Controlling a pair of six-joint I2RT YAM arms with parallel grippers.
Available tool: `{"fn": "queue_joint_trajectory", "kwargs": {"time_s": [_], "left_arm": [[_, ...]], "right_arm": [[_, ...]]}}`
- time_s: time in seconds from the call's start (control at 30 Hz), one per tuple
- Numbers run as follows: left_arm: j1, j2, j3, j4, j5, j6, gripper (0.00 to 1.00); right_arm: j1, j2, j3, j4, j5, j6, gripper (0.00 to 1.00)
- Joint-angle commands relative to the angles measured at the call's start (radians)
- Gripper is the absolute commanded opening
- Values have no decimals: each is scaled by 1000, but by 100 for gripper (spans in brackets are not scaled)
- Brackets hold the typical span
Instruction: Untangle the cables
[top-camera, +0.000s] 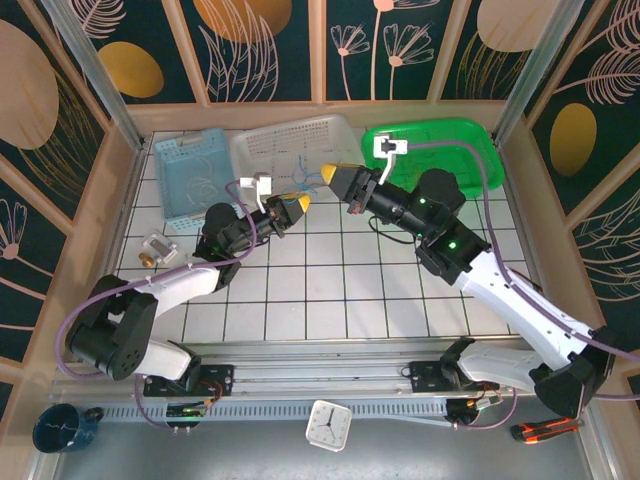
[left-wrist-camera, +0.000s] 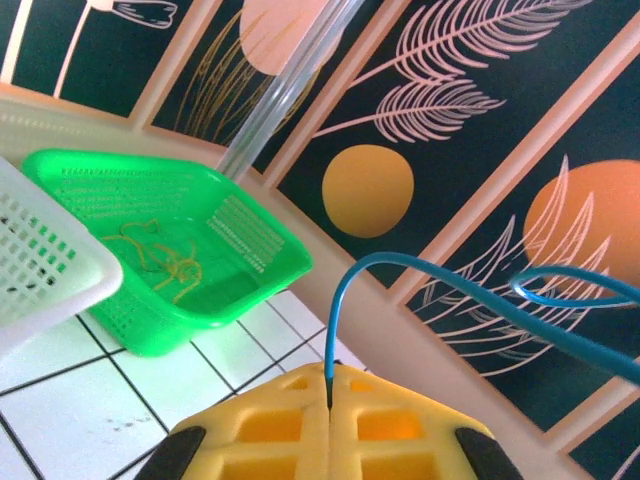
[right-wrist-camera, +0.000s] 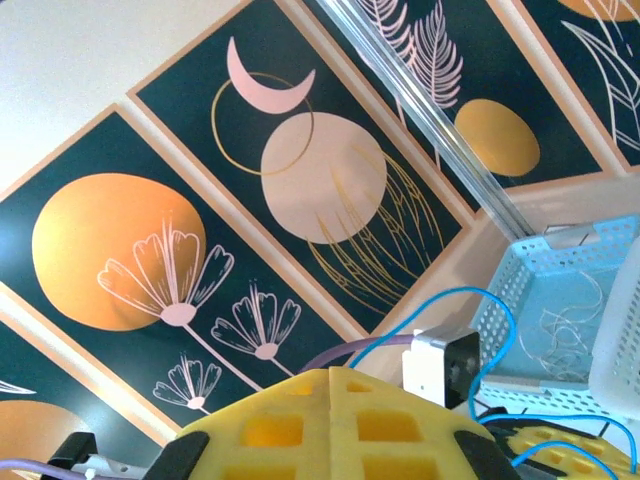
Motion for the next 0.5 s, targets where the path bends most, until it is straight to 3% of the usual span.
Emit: {"fn": "queue_joint_trajectory", "kwargs": {"time_s": [0.0,0.47], "left_arm": [[4,4,6,55,2,4,0],[5,-95,-159,70,-88,14,0]], "right_arm": [[-30,-56,25,22,32,-13,0],[-356,-197,-92,0,87,39,0]]}}
